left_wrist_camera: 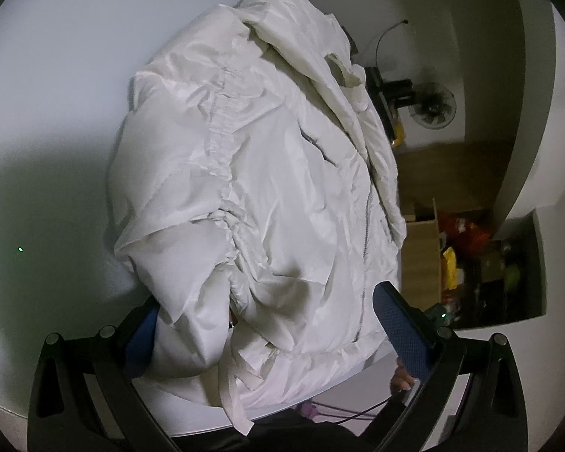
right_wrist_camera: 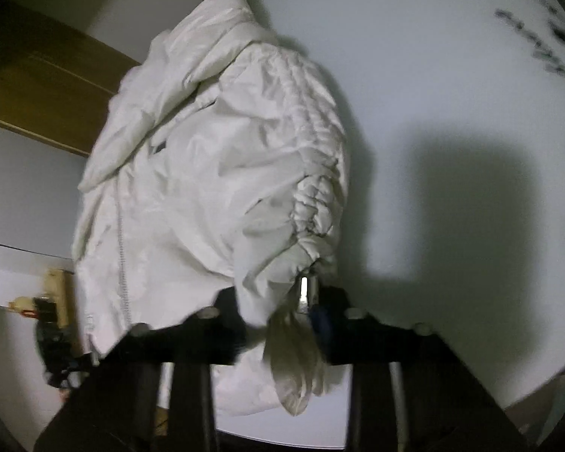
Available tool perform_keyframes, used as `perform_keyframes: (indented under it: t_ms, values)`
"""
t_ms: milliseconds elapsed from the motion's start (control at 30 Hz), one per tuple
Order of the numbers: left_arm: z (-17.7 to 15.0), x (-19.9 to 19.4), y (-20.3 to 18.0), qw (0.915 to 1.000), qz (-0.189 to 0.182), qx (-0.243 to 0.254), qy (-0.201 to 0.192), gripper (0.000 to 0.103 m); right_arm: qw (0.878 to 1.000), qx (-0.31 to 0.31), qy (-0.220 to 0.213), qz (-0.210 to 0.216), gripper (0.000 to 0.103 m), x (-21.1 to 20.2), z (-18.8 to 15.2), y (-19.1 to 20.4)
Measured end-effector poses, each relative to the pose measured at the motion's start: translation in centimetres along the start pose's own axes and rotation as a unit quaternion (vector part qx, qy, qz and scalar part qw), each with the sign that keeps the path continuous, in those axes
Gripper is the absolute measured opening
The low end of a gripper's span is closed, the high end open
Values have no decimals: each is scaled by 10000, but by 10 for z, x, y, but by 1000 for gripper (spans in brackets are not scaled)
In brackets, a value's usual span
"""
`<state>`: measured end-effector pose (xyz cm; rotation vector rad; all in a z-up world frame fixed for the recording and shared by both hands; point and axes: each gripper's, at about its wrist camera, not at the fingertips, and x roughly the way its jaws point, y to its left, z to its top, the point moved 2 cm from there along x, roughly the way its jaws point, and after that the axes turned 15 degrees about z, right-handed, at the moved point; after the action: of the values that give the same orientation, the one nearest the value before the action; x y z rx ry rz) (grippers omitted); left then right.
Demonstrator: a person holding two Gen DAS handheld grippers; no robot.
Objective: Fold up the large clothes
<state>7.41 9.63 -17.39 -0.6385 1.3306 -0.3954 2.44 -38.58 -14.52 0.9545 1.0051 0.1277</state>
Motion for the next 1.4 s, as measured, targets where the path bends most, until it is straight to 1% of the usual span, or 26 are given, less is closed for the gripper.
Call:
perform_keyframes:
  t_ms: [100,133,167,200,233,267,300,367,433,500,633,833,967,1100,1267,1400]
  values:
    - [-2,1,-4,9999,123,57,-78,100,9999,56,-81,140,13,2,-1,-5]
    - [-3,1,-4,9997,227,27,-106,90,9998,78,-115,173,12,2,-2,-7]
    - [-3,2,-5,9994,341,41,-94,75,9997,82,-140,194,11,1,-3,-8]
    - [-3,5,-2,9985,540,11,-65,41,9996,83,-178,227,11,0,-5,-9]
    - [-3,9,3,9981,601,-106,-32,26,9993,87,-216,277,11,0,-5,-11]
    - [-2,13,9,9988,433,-244,34,25,9992,94,-237,320,10,-1,-6,-13]
    - [-1,15,10,9988,381,-289,61,22,9988,134,-254,387,10,-2,-7,-15]
    - [-2,15,9,9987,452,-240,29,20,9983,199,-270,472,10,-3,-8,-17]
    - [-5,14,4,9979,641,-78,-92,16,9984,185,-280,461,10,-4,-9,-16]
    - [-7,13,4,9973,723,-32,-128,14,9984,167,-281,467,9,-5,-9,-16]
    - [-15,2,6,9972,718,43,-178,10,9980,51,-284,569,7,-14,-14,-10]
    - [-29,-18,6,9974,639,249,-204,9,9978,-146,-235,610,7,-31,-24,3]
    - [-46,-33,8,9978,487,424,-164,9,9975,-142,-203,655,7,-44,-31,0]
    - [-57,-52,11,9972,460,569,-162,9,9962,-93,-146,857,7,-60,-39,-7]
    - [-58,-75,3,9952,455,792,-347,9,9952,-240,-162,938,7,-81,-41,-2]
    - [-50,-89,-11,9930,451,957,-525,9,9941,-390,-228,988,7,-95,-36,7]
